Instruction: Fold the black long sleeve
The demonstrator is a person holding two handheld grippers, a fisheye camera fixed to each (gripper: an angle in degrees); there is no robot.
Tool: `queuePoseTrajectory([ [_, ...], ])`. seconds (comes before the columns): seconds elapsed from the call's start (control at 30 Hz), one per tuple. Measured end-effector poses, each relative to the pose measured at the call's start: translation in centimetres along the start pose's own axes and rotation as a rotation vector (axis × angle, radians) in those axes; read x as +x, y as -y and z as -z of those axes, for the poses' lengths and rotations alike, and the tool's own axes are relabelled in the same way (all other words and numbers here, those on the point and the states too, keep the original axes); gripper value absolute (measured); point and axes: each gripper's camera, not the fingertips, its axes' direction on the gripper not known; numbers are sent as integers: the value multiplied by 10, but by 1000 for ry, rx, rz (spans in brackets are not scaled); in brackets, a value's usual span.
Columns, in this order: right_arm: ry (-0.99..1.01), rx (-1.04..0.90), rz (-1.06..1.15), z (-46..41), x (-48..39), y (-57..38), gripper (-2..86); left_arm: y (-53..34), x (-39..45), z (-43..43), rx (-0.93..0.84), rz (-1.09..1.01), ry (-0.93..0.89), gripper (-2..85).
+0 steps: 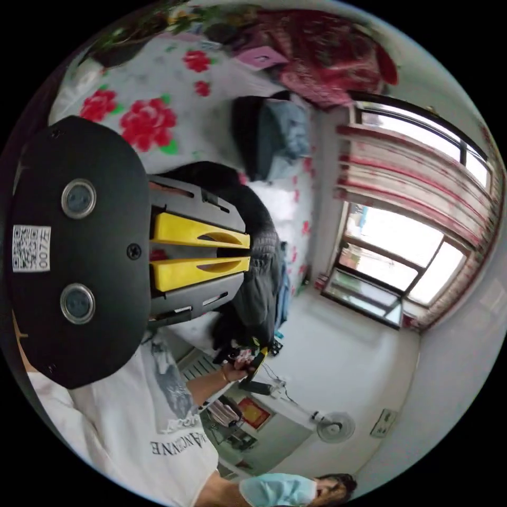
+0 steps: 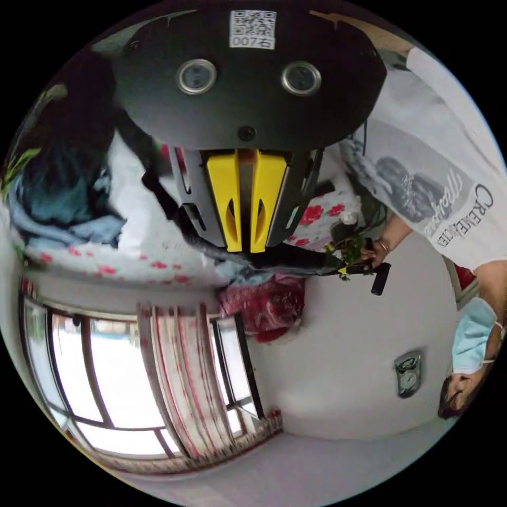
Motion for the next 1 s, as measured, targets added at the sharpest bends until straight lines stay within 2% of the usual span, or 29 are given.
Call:
queuePoseTrajectory([
  [0.13, 11, -384, -312, -92, 39, -154, 2, -146, -68, -128, -349, 456, 4, 1],
  [0.2, -3, -557, -409, -130, 50, -216, 3, -194, -78, -166, -481, 531, 36, 1],
  [0.27, 6, -718, -477, -158, 56, -267, 3, -221, -80, -188, -579, 567, 74, 1],
  [0.43, 1, -823, -396, -174, 42, -304, 9, -237, -65, -208, -632, 465, 163, 11],
  [0.63, 9, -829, -435, -186, 67, -325, 33, -246, -78, -217, -598, 530, 185, 58],
  [0.8, -242, -625, -408, -147, 133, -279, 45, -213, -103, -191, -480, 485, 419, 56],
  [0.87, -353, -565, -423, -150, 180, -259, 51, -193, -125, -196, -433, 500, 445, 60],
  [1.0, -462, -569, -409, -192, 245, -233, 58, -125, -172, -248, -379, 479, 449, 76],
])
